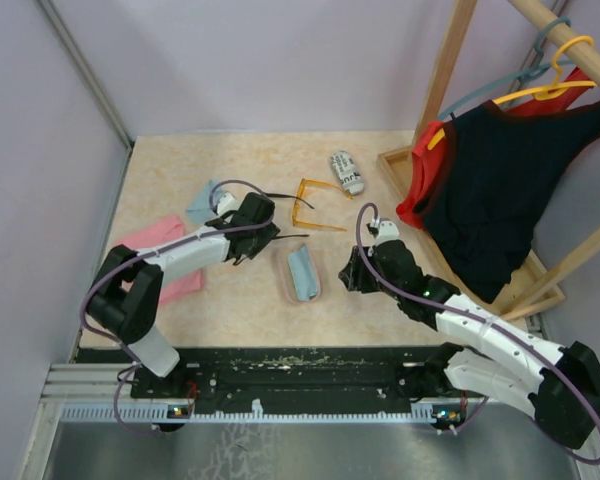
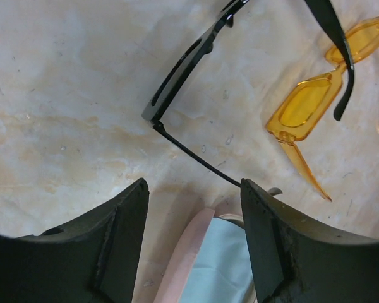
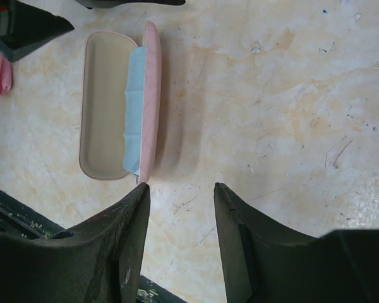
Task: Organize the sunglasses
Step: Pick up the sunglasses from the center of the board.
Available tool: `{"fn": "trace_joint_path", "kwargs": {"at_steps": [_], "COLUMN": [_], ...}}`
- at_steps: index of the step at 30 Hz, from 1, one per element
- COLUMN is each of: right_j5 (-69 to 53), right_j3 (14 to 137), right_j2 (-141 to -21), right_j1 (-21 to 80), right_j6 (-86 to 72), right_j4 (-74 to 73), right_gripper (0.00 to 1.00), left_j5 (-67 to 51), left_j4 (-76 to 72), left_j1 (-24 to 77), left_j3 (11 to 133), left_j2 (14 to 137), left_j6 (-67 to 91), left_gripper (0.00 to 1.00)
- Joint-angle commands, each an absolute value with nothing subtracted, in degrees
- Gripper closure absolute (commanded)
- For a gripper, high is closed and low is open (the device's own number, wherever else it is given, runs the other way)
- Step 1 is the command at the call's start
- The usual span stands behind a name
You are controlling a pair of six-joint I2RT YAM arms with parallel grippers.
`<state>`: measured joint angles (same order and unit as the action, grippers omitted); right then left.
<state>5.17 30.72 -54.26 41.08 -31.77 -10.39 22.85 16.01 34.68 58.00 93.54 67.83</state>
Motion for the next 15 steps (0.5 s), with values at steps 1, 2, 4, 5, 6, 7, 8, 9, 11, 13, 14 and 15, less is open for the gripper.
{"fn": "trace_joint_path", "kwargs": {"at_steps": [1,2,4,5,6,7,8,9,11,13,14,15], "right_j5": [6.7,6.8,7.1,7.1,7.1,7.2,7.2,7.2,7.4,7.6,7.7,7.8], "right_j3": [30.6,30.4,30.4,30.3,30.3,30.3,30.3,30.3,30.2,30.2,30.3,30.3], "right_j2": [-51.6,-51.5,-51.2,-51.2,-51.2,-51.1,-51.1,-51.0,-50.9,-50.8,-50.7,-50.6], "right_j1": [40.7,40.7,40.7,40.7,40.7,40.7,40.7,40.7,40.7,40.7,40.7,40.7], "right_j6": [-32.4,-32.4,-32.3,-32.3,-32.3,-32.3,-32.3,-32.3,-32.2,-32.0,-31.9,-31.9], "right_j4": [-9.9,-10.0,-10.2,-10.4,-10.4,-10.5,-10.6,-10.7,-10.8,-11.2,-11.3,-11.5], "right_gripper": [0.54,0.55,0.54,0.55,0.55,0.55,0.54,0.54,0.54,0.55,0.54,0.54], "left_j5": [24.9,25.1,26.2,26.9,27.6,28.2,28.8,29.3,29.8,30.0,30.1,30.0], "left_j4": [18.3,18.1,18.2,18.3,18.4,18.3,18.1,18.0,18.1,18.6,18.6,18.6], "left_j1": [35.1,35.1,35.1,35.1,35.1,35.1,35.1,35.1,35.1,35.1,35.1,35.0], "left_j3": [60.1,60.3,60.7,61.0,61.2,61.3,61.5,61.8,62.7,63.7,64.2,64.6], "left_j2": [96.3,96.8,97.8,98.2,98.5,98.8,99.0,99.5,100.6,101.9,102.5,103.2], "left_j6": [74.6,75.0,76.0,76.6,77.0,77.6,77.8,77.9,78.2,78.8,78.8,78.9], "left_gripper": [0.34,0.34,0.34,0.34,0.34,0.34,0.35,0.35,0.35,0.35,0.36,0.36]}}
